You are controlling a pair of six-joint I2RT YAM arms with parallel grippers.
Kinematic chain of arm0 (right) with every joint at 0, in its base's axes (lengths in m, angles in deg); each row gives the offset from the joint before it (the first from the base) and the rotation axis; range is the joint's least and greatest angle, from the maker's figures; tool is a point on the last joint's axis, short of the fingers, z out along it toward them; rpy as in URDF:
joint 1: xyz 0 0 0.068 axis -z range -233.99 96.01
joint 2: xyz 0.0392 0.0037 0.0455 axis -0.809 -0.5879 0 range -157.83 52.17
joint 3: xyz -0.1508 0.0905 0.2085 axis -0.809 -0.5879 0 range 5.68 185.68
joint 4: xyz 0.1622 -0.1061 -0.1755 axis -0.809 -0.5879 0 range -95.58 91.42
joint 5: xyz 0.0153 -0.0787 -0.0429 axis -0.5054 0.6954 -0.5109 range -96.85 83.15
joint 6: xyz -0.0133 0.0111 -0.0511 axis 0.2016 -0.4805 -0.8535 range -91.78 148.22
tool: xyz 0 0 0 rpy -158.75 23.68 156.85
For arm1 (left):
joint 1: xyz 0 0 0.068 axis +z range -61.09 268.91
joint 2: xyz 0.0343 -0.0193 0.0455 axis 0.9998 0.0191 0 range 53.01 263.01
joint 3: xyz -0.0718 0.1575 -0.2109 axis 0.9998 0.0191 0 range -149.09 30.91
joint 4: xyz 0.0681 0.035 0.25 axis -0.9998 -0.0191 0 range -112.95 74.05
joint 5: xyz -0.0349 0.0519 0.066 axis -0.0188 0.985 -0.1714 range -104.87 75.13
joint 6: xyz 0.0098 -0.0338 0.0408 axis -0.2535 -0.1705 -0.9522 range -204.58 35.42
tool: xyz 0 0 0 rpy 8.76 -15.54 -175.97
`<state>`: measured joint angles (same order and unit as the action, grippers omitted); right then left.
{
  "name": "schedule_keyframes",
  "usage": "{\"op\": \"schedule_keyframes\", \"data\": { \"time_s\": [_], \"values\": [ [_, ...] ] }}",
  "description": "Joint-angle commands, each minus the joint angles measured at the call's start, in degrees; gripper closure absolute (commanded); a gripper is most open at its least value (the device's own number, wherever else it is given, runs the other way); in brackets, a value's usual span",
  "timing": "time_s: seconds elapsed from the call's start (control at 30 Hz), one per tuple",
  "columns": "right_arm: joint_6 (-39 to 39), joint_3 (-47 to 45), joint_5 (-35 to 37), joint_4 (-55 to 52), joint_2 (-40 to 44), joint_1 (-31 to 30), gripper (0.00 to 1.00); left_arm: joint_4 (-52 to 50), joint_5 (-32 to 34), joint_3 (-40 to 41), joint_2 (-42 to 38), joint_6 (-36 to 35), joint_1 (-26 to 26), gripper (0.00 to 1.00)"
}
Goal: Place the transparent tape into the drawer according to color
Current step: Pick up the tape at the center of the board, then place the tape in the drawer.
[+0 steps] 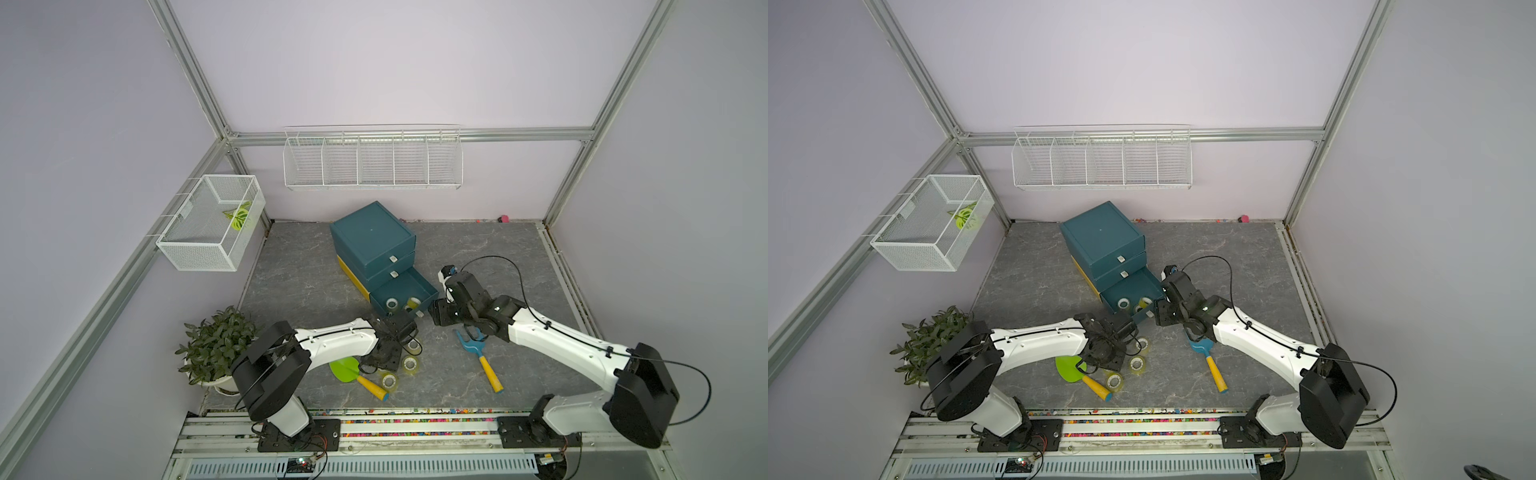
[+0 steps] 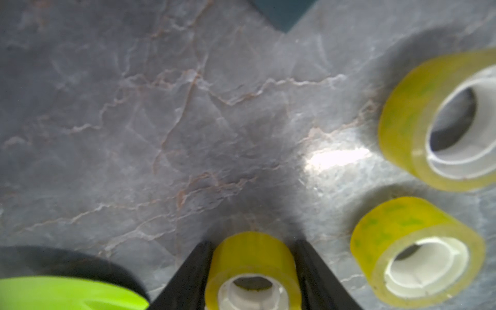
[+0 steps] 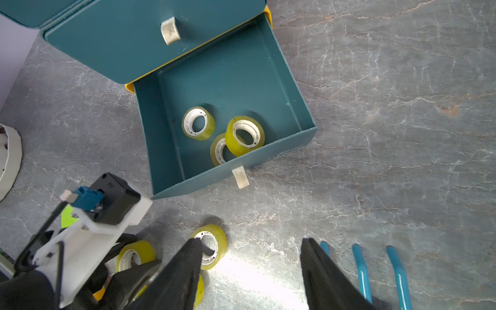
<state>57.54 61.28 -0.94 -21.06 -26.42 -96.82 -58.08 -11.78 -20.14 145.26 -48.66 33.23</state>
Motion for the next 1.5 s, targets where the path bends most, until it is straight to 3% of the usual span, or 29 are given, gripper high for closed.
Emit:
{"op": "schedule_keyframes", "data": {
  "time_s": [0.0,0.33,0.5,0.63,0.87,1.23,1.47],
  "values": [
    [0.4,1.2,1.0,-1.1,-0.1,0.0,0.36,-1.2,0.4,0.0,1.2,-0.1,-0.2,0.54],
    [0.4,1.0,2.1,-1.6,1.2,0.1,0.36,-11.7,11.1,-11.8,-6.6,-1.0,0.6,0.58],
    [0.7,0.2,2.7,-1.7,2.5,0.3,0.36,-10.0,15.3,-19.4,-7.6,-4.4,3.4,0.58],
    [1.4,-1.0,3.4,-1.4,3.4,0.4,0.36,-5.7,17.9,-24.3,-4.0,-6.2,6.6,0.58],
    [2.2,-3.8,4.0,-1.1,5.6,0.4,0.36,-1.3,23.4,-29.3,4.0,-6.5,6.9,0.58],
    [2.2,-7.6,1.3,1.4,6.3,0.4,0.36,2.1,21.4,-34.3,14.4,-5.7,7.1,0.56],
    [2.8,-9.1,-1.2,1.9,6.2,0.4,0.36,1.1,19.3,-39.4,20.0,-6.0,7.6,0.47]
  ]
}}
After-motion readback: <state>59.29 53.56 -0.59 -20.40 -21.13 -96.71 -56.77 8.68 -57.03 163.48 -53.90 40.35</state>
